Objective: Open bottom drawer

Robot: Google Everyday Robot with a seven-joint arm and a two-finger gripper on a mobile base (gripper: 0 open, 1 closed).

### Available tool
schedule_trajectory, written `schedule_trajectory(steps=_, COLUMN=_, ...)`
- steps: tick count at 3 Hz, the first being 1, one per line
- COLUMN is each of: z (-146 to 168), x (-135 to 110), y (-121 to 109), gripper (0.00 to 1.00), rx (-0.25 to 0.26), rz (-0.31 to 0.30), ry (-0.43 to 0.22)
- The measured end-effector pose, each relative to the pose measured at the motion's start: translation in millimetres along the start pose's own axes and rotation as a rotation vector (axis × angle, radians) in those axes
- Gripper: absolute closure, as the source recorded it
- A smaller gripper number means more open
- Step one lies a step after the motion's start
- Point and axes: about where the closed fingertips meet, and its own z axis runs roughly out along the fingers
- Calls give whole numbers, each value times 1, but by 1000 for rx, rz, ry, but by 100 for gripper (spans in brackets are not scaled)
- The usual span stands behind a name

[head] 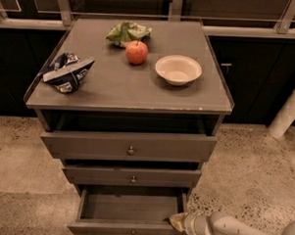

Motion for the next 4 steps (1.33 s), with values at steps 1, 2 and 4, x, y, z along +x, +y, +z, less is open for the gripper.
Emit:
schedule_trajectory(steps=1, z=-12, x=17, y=32, gripper=100, rx=-74, rz=8, ry=2)
schedule_trajectory(steps=2, z=-13, x=15, y=31, gripper=100, rx=-74, rz=8, ry=2)
schedule_trajectory(steps=4, z=-56, x=16, y=58, gripper=59, rx=-49, rz=20, ry=-91)
